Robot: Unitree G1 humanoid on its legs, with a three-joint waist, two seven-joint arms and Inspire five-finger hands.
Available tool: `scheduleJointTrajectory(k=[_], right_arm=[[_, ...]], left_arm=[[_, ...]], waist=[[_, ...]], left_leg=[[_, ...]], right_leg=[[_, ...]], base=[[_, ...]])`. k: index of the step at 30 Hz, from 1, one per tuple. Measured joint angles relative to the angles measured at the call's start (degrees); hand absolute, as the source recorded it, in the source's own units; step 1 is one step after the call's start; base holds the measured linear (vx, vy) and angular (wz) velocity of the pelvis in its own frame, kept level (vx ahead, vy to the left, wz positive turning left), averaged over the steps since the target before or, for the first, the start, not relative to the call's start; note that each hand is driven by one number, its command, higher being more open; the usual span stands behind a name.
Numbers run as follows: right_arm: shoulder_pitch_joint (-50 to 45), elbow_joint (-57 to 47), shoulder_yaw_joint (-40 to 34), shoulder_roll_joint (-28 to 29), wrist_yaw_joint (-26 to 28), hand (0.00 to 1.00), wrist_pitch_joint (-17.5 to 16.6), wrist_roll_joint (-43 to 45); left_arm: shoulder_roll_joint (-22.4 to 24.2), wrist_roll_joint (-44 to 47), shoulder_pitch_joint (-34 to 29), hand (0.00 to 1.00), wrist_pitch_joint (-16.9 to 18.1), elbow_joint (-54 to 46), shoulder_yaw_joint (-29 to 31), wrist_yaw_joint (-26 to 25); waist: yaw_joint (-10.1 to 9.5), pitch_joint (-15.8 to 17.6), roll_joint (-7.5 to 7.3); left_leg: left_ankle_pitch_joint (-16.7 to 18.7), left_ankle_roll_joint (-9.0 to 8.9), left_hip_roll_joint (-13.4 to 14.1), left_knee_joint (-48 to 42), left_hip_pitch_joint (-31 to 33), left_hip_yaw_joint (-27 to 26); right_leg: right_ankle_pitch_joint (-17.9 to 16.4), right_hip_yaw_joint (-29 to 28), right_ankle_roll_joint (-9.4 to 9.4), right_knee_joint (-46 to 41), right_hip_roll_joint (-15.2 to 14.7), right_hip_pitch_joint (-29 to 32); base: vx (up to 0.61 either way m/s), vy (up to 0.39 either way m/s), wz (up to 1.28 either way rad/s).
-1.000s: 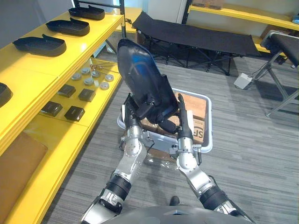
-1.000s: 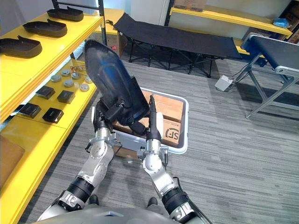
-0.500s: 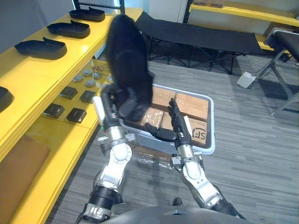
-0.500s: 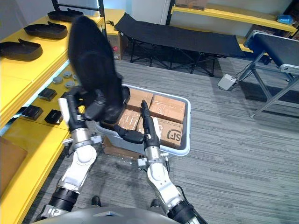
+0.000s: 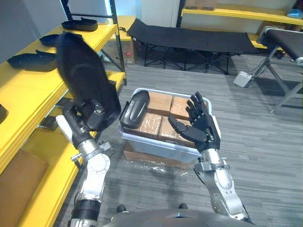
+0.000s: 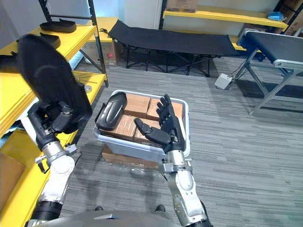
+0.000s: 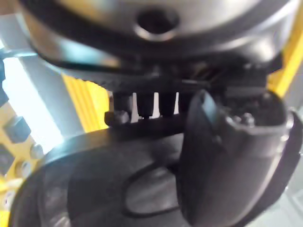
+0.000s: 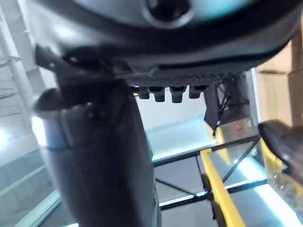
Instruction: Walk over and take three plastic housings, then place them on the shelf
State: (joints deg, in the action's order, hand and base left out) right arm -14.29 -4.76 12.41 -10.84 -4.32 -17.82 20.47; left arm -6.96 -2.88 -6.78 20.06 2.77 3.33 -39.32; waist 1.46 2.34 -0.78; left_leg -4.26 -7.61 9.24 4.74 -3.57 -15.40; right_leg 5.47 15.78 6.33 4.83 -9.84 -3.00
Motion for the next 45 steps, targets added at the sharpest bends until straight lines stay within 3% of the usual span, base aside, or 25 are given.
scheduleJointTrajectory(k=[5, 10, 13, 20, 24, 26, 28, 29, 30, 31, 32, 35, 38, 41, 45], right_arm=[[-0.91, 2.88, -4.24, -0.77, -1.22, 1.00, 5.29, -1.28], [1.11, 2.91, -5.10, -0.86, -0.13, 1.00, 6.83, -0.89], [3.30, 3.63, -4.88, -1.32, 1.64, 1.00, 7.49, -0.97], [6.45, 5.29, -0.54, -1.44, 1.88, 1.00, 9.07, -2.09], [9.74, 9.92, 2.93, 0.14, 2.02, 1.00, 9.33, -2.41], [11.01, 11.16, 4.45, 0.14, 1.98, 1.00, 10.08, -4.73], [11.51, 11.10, 5.03, 0.12, 1.36, 1.00, 10.37, -6.45], [11.54, 10.27, 4.76, -0.48, 0.22, 1.00, 11.09, -6.77], [11.47, 10.09, 4.09, -1.68, -0.53, 1.00, 11.53, -6.87], [11.45, 10.09, 3.70, -2.47, -0.72, 1.00, 11.66, -7.19], [11.45, 10.16, 2.81, -3.57, -0.54, 1.00, 11.74, -7.26], [11.43, 10.12, 2.29, -2.70, 1.98, 1.00, 11.65, -7.25], [9.83, 8.74, 1.60, -2.73, 4.38, 1.00, 11.10, -6.54], [5.64, 6.30, -0.59, -2.81, 4.66, 1.00, 10.26, -6.36], [5.28, 6.30, -1.08, -2.82, 5.65, 1.00, 9.21, -5.67]], left_arm=[[1.32, 8.05, -5.58, 0.00, 2.13, -9.75, 0.61, 11.08], [0.43, 13.99, -7.68, 0.00, 2.55, -15.29, 3.09, 21.84], [0.15, 14.51, -9.71, 0.00, 2.52, -18.28, 6.36, 25.47], [0.58, 17.88, -15.62, 0.00, 2.40, -20.46, 13.65, 28.05], [4.53, 21.71, -20.96, 0.00, 2.39, -22.77, 15.62, 30.08], [5.72, 22.91, -22.56, 0.00, 2.39, -23.78, 15.53, 31.72], [5.94, 23.39, -22.75, 0.00, 2.39, -24.48, 15.29, 34.68], [5.29, 24.18, -21.62, 0.00, 2.40, -24.59, 14.20, 37.61], [4.18, 24.96, -20.47, 0.00, 2.41, -24.56, 11.64, 39.59], [3.82, 25.13, -20.01, 0.00, 2.43, -24.56, 10.34, 40.32], [3.64, 25.13, -19.56, 0.00, 2.51, -24.57, 8.17, 41.07], [3.46, 24.98, -19.63, 0.00, 2.53, -24.63, 7.22, 40.43], [1.89, 24.87, -19.17, 0.00, 2.51, -24.62, 5.86, 40.76], [-0.38, 24.92, -16.53, 0.00, 2.29, -24.58, 2.13, 43.77], [-0.95, 24.76, -15.08, 0.00, 2.37, -24.54, -0.73, 45.20]], waist=[[-1.36, -0.22, 0.85], [-2.58, -0.99, 2.16], [-4.24, -1.09, 2.54], [-9.32, -1.09, 2.12], [-12.48, -0.63, 1.58], [-12.84, -0.38, 1.55], [-12.11, -0.03, 1.82], [-10.23, 1.05, 2.00], [-9.13, 1.87, 2.51], [-9.02, 2.15, 2.98], [-9.15, 2.79, 4.00], [-8.97, 3.74, 4.16], [-7.79, 4.42, 3.88], [-5.39, 4.73, 3.62], [-5.71, 5.13, 4.52]], left_leg=[[0.26, 0.21, -0.02, -0.63, 0.15, 0.75], [0.55, 0.43, -0.08, -1.66, 1.42, 4.12], [0.17, 0.34, -0.21, -2.50, 3.24, 7.34], [0.13, 0.30, -1.25, -3.47, 5.11, 13.86], [0.07, 0.29, -2.49, -4.18, 5.35, 18.10], [-0.14, 0.29, -3.04, -4.80, 6.50, 20.02], [-0.58, 2.52, -2.62, -4.93, 9.20, 19.01], [-1.29, 5.20, -0.79, -6.46, 10.76, 12.19], [-2.64, 5.59, 0.79, -7.00, 11.68, 5.75], [-3.66, 5.08, 1.31, -6.94, 11.84, 3.65], [-5.23, 4.35, 1.07, -6.45, 11.85, 2.82], [-5.32, 4.49, 0.21, -5.84, 10.78, 0.75], [-5.58, 4.89, -0.52, -5.38, 10.70, 1.13], [-7.16, 5.71, -2.93, -3.98, 11.30, 5.69], [-9.62, 5.75, -3.02, -2.54, 12.10, 7.66]], right_leg=[[-0.20, 1.23, 0.06, 0.01, -0.16, -0.79], [-1.57, 4.96, -0.11, 0.02, -0.28, -2.38], [-1.49, 8.24, -0.02, 0.01, -0.23, -3.12], [-2.67, 15.07, 0.62, -0.03, -0.30, -6.32], [-3.51, 19.06, 1.23, -0.32, -0.54, -9.47], [-4.24, 21.53, 1.56, -0.81, -0.55, -10.36], [-5.30, 25.67, 1.56, -2.57, -0.42, -10.88], [-5.92, 29.72, 1.69, -3.84, -0.41, -11.92], [-7.37, 32.69, 2.39, -5.81, -0.96, -12.29], [-8.23, 33.27, 2.81, -7.11, -1.39, -12.30], [-9.52, 33.40, 3.07, -9.69, -2.63, -11.93], [-10.80, 30.67, 2.86, -12.61, -5.15, -10.28], [-11.92, 28.22, 3.28, -13.99, -5.69, -9.68], [-17.63, 19.93, 2.35, -19.43, -5.09, -7.08], [-19.98, 20.74, 2.14, -23.21, -5.16, -5.63]], base=[[0.00, -0.001, 0.08], [-0.02, -0.006, 0.30], [-0.01, -0.015, 0.49], [0.02, -0.018, 0.50], [0.02, -0.027, 0.53], [-0.02, -0.022, 0.74], [-0.03, -0.005, 1.26], [-0.07, 0.023, 1.81], [-0.07, 0.032, 1.77], [-0.07, 0.085, 1.18], [-0.06, 0.117, 0.44], [-0.06, 0.106, -0.17], [-0.05, 0.056, -0.02], [-0.11, -0.001, 0.77], [-0.07, -0.050, 0.33]])
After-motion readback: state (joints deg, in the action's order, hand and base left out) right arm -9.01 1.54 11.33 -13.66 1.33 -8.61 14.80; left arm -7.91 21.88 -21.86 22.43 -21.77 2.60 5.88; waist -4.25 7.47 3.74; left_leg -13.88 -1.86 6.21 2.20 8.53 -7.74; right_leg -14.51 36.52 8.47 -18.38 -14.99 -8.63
